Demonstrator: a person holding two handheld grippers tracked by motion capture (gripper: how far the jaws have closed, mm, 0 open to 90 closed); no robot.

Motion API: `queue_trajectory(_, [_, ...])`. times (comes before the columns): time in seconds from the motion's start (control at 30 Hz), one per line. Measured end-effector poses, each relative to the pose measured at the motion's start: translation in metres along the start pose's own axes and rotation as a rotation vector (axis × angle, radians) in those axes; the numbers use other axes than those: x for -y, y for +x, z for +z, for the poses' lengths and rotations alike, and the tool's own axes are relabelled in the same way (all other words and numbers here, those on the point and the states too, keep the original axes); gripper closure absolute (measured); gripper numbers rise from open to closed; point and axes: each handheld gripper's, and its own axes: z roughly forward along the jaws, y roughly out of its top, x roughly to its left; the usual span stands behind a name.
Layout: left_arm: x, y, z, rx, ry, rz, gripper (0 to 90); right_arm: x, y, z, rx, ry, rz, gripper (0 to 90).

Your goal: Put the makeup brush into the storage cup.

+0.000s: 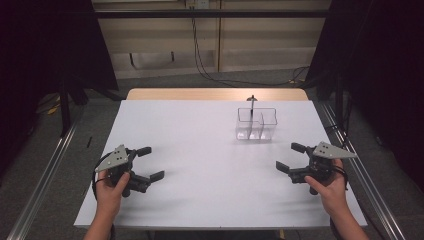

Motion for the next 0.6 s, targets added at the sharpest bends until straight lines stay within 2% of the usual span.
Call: queue_trajectory(0.6, [0.0,0.0,-0.002,-0.005,-0.002,0.0,0.0,0.003,0.005,-0.011,0.012,-0.015,-0.014,2.7])
